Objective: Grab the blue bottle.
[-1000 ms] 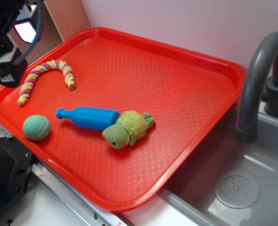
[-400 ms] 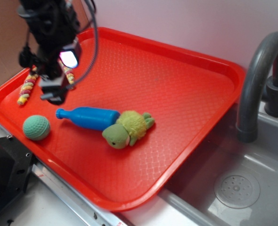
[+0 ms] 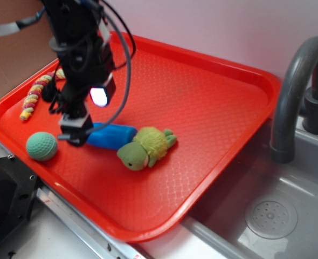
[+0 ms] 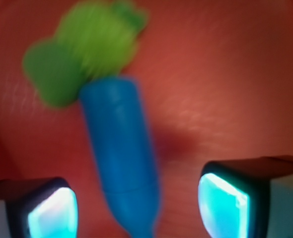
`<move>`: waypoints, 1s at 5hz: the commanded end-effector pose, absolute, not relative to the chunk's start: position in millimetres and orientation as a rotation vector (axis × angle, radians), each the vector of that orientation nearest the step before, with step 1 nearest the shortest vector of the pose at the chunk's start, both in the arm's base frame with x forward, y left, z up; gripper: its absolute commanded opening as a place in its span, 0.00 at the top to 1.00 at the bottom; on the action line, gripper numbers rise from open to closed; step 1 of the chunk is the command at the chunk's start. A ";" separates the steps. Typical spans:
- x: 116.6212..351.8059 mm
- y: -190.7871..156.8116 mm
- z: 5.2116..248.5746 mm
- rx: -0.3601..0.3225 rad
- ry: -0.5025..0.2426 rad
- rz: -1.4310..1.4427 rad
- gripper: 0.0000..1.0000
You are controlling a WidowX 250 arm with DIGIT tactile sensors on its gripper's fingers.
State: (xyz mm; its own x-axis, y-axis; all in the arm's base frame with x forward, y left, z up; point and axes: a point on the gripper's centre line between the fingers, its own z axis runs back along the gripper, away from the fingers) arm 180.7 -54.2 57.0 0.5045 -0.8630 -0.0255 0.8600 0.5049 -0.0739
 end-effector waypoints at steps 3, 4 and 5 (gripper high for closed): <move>175.7 -59.5 16.5 0.107 0.229 -1.044 0.00; 175.9 -65.5 12.7 0.148 0.242 -1.051 1.00; 174.9 -67.5 13.0 0.164 0.239 -1.055 1.00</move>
